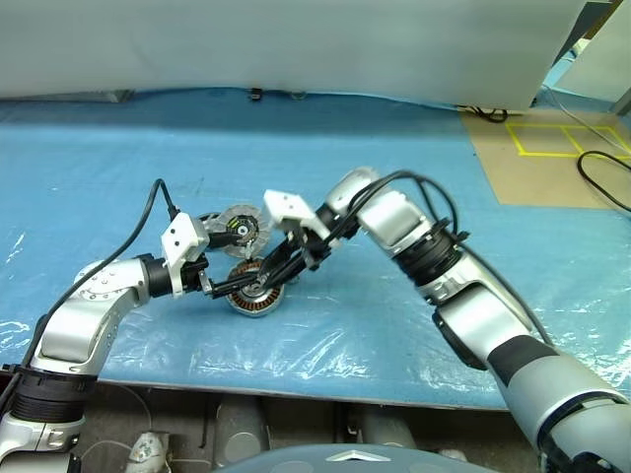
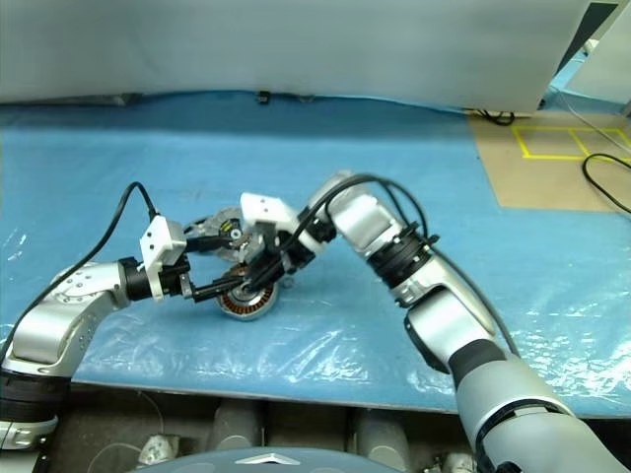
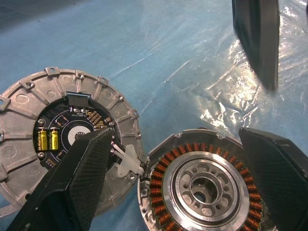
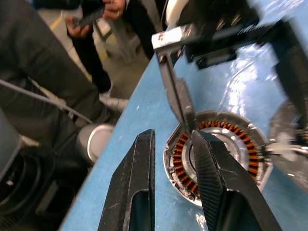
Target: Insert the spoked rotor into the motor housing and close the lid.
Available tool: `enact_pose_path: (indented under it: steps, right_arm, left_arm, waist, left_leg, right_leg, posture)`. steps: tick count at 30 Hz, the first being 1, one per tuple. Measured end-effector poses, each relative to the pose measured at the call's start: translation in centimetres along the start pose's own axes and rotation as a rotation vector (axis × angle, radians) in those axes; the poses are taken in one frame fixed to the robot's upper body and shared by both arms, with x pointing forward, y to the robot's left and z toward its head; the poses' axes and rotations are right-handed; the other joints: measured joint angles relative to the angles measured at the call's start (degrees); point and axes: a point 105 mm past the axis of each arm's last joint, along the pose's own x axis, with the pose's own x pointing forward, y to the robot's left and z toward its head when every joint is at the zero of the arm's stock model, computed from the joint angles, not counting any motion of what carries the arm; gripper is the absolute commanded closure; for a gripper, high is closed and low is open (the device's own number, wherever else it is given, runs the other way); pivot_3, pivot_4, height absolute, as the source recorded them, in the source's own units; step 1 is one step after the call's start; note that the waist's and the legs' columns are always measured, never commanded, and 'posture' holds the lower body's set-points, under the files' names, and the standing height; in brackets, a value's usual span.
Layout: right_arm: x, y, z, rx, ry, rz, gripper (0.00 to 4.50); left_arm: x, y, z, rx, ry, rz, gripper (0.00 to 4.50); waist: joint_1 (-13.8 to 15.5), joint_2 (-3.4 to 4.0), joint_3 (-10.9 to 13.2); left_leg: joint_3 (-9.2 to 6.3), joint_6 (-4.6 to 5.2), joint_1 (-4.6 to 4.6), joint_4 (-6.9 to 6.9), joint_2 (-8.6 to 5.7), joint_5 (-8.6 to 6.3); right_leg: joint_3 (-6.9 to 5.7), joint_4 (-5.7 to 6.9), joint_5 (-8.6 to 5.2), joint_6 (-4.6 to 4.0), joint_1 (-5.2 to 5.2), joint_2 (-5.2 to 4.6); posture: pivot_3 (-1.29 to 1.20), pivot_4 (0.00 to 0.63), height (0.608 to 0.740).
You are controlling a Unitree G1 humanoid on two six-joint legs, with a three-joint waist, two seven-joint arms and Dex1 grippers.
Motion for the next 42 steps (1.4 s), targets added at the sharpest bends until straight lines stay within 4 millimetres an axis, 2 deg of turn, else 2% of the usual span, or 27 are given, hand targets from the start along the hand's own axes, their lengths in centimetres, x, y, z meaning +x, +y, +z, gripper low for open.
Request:
enact_pose_path:
  steps: [2, 4, 6, 8, 11, 14, 17, 22, 26, 31, 42]
  right_arm:
    - [-2.2, 0.0, 0.1, -0.016, -0.027, -0.063, 3.25]
    - [-4.3, -0.2, -1.5, -0.025, -0.03, -0.168, 3.25]
    - [-4.9, 0.0, -3.8, 0.003, -0.04, -0.252, 3.25]
    - [-4.3, 0.6, -6.4, 0.059, -0.048, -0.296, 3.25]
    - [-3.7, 1.2, -7.5, 0.068, -0.071, -0.351, 2.77]
    - [-3.7, 1.6, -7.6, 0.075, -0.119, -0.385, 1.83]
    - [-3.1, 1.7, -8.5, 0.109, -0.127, -0.399, 0.9]
    - [-1.0, 1.8, -9.2, 0.103, -0.128, -0.37, 0.9]
    - [0.2, 0.5, -10.3, 0.085, -0.111, -0.414, 0.9]
    - [1.6, -0.1, -11.5, 0.075, -0.104, -0.429, 0.9]
    - [2.2, -1.1, -12.9, 0.078, -0.074, -0.479, 0.9]
  left_arm:
    - [0.0, -0.2, 0.0, 0.001, -0.001, -0.004, 0.04]
    - [-0.1, -0.5, 0.0, 0.001, -0.002, 0.0, 0.04]
    - [-0.4, -0.7, -0.2, -0.006, 0.002, 0.009, 0.04]
    - [-0.7, -0.8, -0.4, -0.01, 0.011, 0.016, 0.04]
    - [-1.2, -0.9, -0.4, 0.002, 0.028, 0.018, 0.04]
    - [-2.4, -0.7, -0.8, 0.008, 0.062, 0.037, 0.04]
    - [-2.9, -1.1, -0.9, -0.004, 0.057, 0.036, 0.04]
    - [-2.8, -1.8, 0.0, 0.014, 0.038, 0.027, 0.04]
    - [-2.9, -2.4, 0.2, 0.004, 0.036, 0.033, 0.04]
    - [-2.9, -2.6, 0.1, -0.018, 0.042, 0.044, 0.04]
    - [-1.9, -3.3, 0.7, -0.036, -0.003, 0.043, 0.04]
  waist:
    - [0.35, 0.0, 0.0]
    - [0.94, -0.05, -0.03]
    - [1.09, -0.06, -0.04]
    - [1.02, -0.04, -0.02]
    - [0.66, -0.04, -0.02]
    - [0.61, -0.04, -0.02]
    - [0.78, -0.04, -0.02]
    - [0.76, -0.04, -0.02]
    - [0.65, -0.04, -0.02]
    - [0.66, -0.04, -0.02]
    - [0.66, -0.04, -0.02]
  left_leg:
    - [0.01, 0.0, 0.0, 0.0, 0.0, 0.0]
    - [0.01, -0.01, 0.06, -0.03, 0.0, 0.0]
    - [0.02, -0.01, 0.08, -0.06, -0.01, 0.0]
    - [0.03, -0.01, 0.08, -0.08, -0.02, 0.0]
    - [0.06, -0.02, 0.28, -0.14, -0.03, 0.0]
    - [0.09, -0.02, 0.5, -0.31, -0.1, -0.01]
    - [0.17, -0.02, 0.56, -0.34, -0.13, -0.01]
    - [0.19, -0.02, 0.54, -0.34, -0.13, -0.01]
    - [0.2, -0.02, 0.52, -0.34, -0.14, -0.01]
    - [0.21, -0.02, 0.5, -0.35, -0.14, -0.01]
    - [0.21, -0.02, 0.49, -0.35, -0.16, -0.01]
  right_leg:
    - [0.01, -0.03, 0.0, 0.0, 0.01, -0.01]
    - [0.01, -0.09, -0.01, 0.01, 0.09, 0.0]
    - [0.02, -0.12, 0.0, 0.04, 0.13, 0.01]
    - [0.06, -0.1, 0.02, 0.08, 0.07, 0.02]
    - [0.29, -0.02, 0.0, 0.05, 0.02, 0.12]
    - [0.4, -0.02, -0.02, 0.05, 0.06, 0.13]
    - [0.44, -0.06, -0.05, 0.06, 0.12, 0.1]
    - [0.46, -0.09, -0.07, 0.09, 0.12, 0.1]
    - [0.47, -0.11, -0.07, 0.1, 0.09, 0.1]
    - [0.47, -0.12, -0.09, 0.12, 0.08, 0.11]
    - [0.47, -0.12, -0.09, 0.13, 0.09, 0.1]
  posture:
    - [0.0, 0.15, 0.74]
    - [0.0, 0.15, 0.74]
    - [0.0, 0.15, 0.74]
    - [0.0, 0.15, 0.74]
    - [0.0, 0.15, 0.74]
    - [0.0, 0.15, 0.74]
    - [0.0, 0.15, 0.74]
    - [0.0, 0.15, 0.74]
    - [0.0, 0.15, 0.74]
    - [0.0, 0.15, 0.74]
    - [0.0, 0.15, 0.74]
